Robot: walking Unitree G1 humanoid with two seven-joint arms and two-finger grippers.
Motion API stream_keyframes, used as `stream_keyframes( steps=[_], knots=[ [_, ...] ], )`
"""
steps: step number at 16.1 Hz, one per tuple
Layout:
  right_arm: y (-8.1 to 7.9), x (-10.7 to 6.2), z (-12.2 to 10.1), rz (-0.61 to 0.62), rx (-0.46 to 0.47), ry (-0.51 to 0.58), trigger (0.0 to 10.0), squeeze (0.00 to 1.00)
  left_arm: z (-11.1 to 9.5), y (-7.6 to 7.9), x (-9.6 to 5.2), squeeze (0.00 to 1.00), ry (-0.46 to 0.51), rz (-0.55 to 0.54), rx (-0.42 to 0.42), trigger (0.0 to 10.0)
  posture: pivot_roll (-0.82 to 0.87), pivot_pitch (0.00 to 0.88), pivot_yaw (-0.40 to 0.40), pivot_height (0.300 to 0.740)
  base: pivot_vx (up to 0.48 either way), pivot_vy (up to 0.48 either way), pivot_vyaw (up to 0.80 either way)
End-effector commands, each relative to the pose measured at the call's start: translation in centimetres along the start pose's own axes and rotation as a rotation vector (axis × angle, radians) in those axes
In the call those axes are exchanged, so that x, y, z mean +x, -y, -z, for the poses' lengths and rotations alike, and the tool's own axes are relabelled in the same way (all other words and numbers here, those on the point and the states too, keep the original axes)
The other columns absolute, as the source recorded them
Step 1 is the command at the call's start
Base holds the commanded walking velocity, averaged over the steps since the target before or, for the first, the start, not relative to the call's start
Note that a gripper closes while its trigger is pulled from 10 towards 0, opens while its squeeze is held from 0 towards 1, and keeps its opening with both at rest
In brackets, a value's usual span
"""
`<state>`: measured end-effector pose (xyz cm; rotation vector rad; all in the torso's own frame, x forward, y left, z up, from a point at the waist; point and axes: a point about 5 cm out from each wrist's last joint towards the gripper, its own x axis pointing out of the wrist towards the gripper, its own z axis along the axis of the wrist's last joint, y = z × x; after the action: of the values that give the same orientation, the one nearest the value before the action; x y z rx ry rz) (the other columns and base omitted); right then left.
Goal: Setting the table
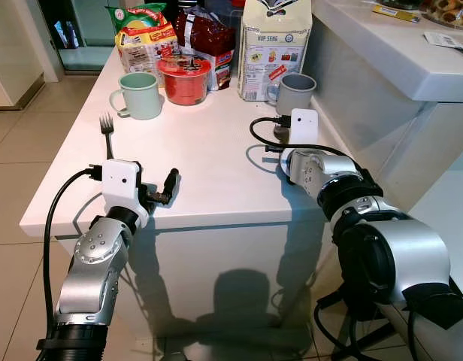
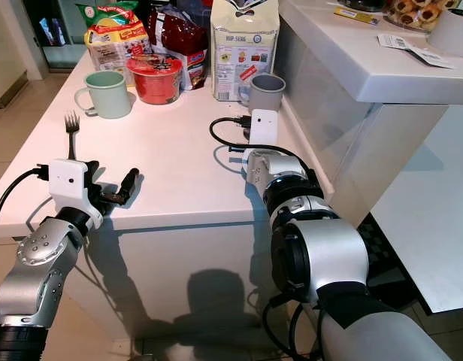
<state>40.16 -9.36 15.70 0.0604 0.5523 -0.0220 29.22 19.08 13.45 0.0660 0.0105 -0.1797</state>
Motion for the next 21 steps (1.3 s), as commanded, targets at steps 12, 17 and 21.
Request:
stream_keyframes(
  steps=[12,17,21],
  knots=[
    [-3.2,-1.9,-5.2,-0.045,-0.224,0.407,0.0,0.00,-0.7,-0.2,0.1,0.00,0.012,0.003,0.016,10.0,0.21,0.000,-0.038,0.740,0.000,0.000,0.00],
    [-4.8,-3.0,-6.0,-0.092,-0.250,0.571,0.0,0.00,-0.8,-0.2,0.1,0.00,0.018,0.000,0.016,10.0,0.22,0.000,-0.038,0.740,0.000,0.000,0.00],
    [-4.8,-5.1,-8.9,-0.091,-0.225,0.769,0.0,0.00,-1.0,-0.2,0.4,0.00,0.020,0.000,0.018,10.0,0.22,0.000,-0.030,0.740,0.000,0.000,0.00]
  ],
)
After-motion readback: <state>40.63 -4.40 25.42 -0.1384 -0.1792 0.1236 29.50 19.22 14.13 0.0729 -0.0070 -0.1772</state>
